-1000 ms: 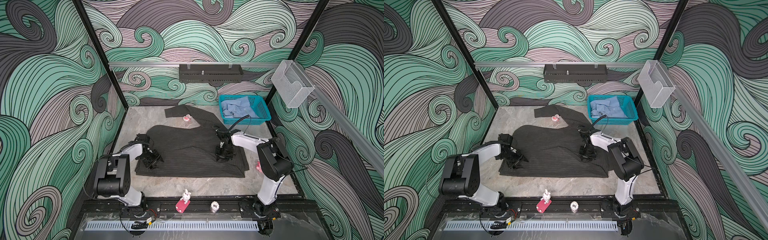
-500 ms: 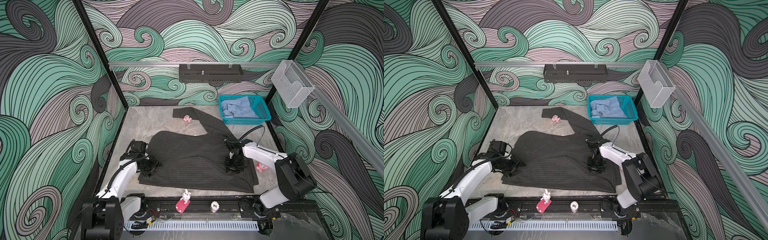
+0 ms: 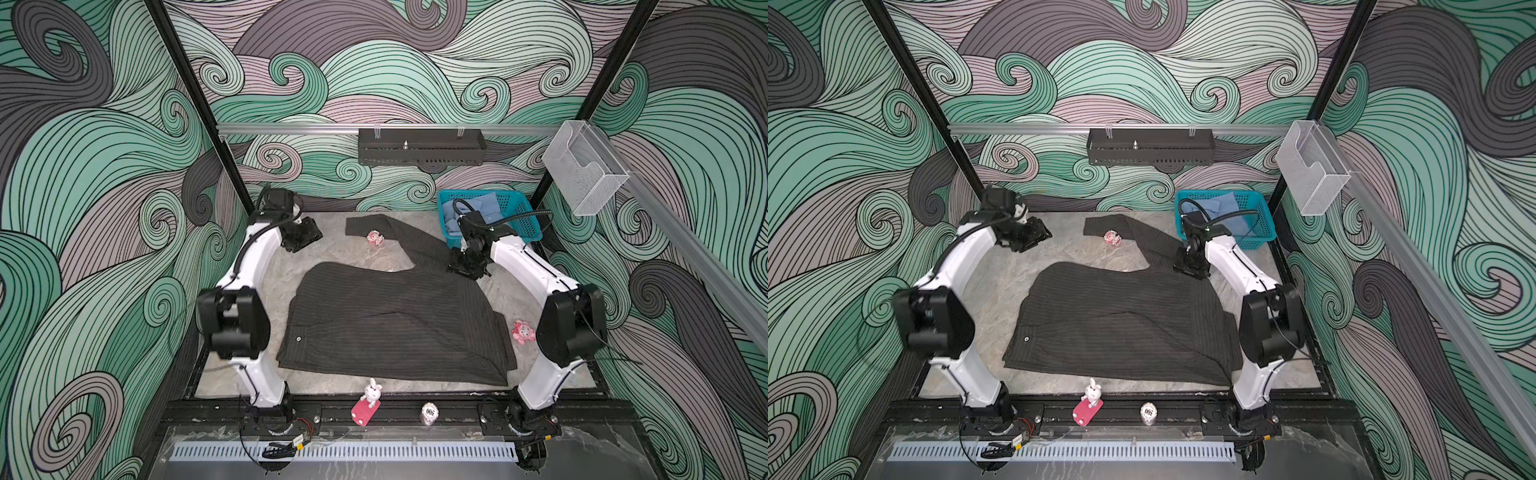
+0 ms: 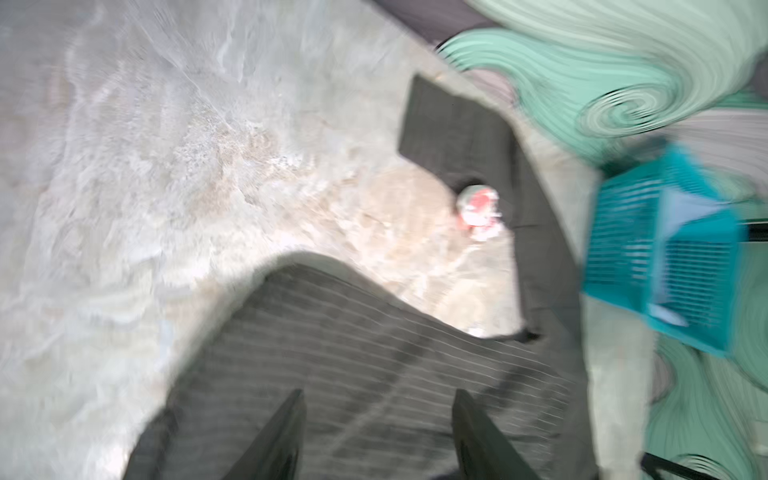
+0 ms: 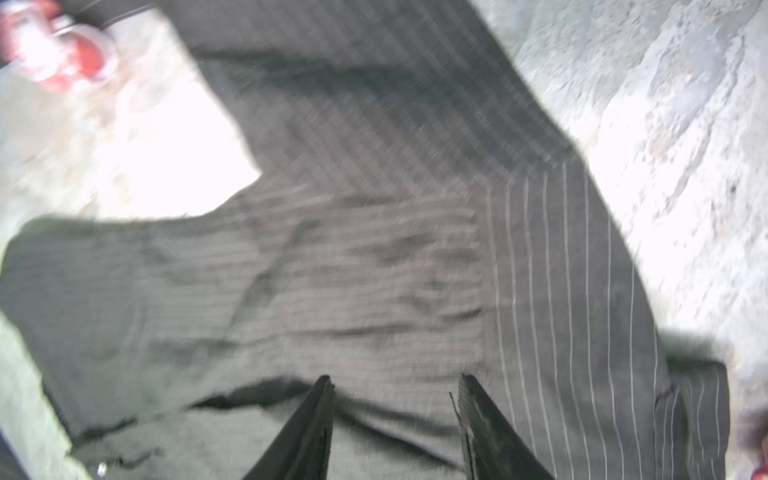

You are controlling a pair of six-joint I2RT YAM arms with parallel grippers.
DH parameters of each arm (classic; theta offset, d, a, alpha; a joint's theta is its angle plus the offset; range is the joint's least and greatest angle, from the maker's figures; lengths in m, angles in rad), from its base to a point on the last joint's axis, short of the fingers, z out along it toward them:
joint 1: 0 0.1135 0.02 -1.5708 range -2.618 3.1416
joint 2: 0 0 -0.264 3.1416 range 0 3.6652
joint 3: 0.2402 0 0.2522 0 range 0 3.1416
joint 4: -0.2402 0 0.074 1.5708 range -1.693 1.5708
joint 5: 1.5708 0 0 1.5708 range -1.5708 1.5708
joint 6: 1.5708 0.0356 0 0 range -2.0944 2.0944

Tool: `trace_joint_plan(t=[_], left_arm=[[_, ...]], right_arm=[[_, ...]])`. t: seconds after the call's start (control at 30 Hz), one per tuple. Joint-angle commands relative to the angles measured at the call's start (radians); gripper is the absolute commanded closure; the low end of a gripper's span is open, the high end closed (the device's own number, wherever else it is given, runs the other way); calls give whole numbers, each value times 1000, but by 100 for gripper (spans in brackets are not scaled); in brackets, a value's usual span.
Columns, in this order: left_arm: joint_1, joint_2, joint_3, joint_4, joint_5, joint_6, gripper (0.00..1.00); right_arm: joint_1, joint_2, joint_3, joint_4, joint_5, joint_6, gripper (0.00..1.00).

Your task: Fold and stack the long sleeve shirts

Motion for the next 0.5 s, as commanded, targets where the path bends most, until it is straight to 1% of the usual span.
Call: trace_joint_plan(t=[0.0, 0.07, 0.23, 0.37, 0.47], left_arm=[[9, 184, 155, -229, -30, 107, 39], [12, 268, 217, -254, -75, 127, 38], [22, 445, 358, -313, -103, 171, 37], [26, 538, 428, -350, -26, 189, 42], [25, 552, 433, -373, 37, 199, 46]], right_arm=[[-33, 46, 52, -33, -26, -31, 50], [-43, 63, 71, -28, -30, -45, 50], [-57, 87, 92, -19, -37, -52, 50], [-66, 98, 96, -18, -43, -52, 50], [-71, 104, 96, -17, -44, -50, 50]])
